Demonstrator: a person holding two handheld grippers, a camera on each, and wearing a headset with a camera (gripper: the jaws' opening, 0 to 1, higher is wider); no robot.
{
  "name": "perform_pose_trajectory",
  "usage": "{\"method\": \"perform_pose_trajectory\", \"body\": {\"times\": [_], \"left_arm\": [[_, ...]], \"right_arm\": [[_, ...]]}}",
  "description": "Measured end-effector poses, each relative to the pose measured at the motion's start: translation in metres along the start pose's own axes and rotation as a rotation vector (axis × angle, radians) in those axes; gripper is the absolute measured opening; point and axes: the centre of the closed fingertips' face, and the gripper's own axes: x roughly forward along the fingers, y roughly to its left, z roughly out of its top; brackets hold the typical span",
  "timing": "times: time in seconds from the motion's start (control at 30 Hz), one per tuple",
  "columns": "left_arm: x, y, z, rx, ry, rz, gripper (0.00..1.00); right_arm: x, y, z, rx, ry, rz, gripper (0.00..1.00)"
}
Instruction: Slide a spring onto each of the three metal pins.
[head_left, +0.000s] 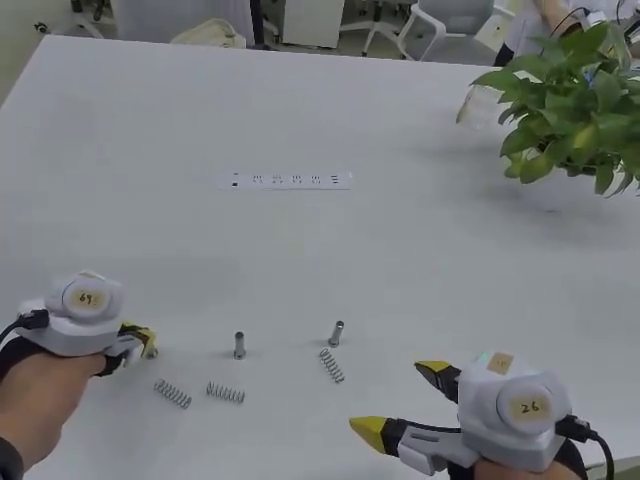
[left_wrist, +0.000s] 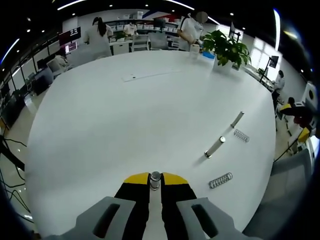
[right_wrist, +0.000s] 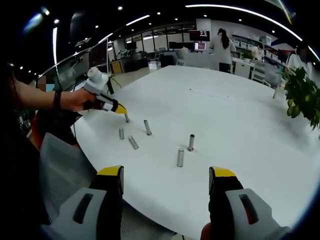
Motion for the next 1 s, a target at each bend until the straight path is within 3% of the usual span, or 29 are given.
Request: {"method": "perform_pose_trajectory", "body": {"times": [0.27, 0.47, 1.0], "left_arm": [[0.0004, -0.0049, -0.0063, 0.010, 0.006, -0.008, 0.00], [0.0011, -0.0067, -0.0068, 0.037, 0.001, -0.002, 0.00], [0.0010, -0.0078, -0.0084, 0.040, 0.008, -0.008, 0.00]], "right_arm": [[-0.0018, -0.0006, -0.0013, 0.002, -0.002, -0.002, 0.68], [-0.0031, -0.0014, -0.0017, -0.001, 0.000, -0.001, 0.68], [-0.0022, 0.0002, -0.0006, -0.002, -0.002, 0.001, 0.68]]}}
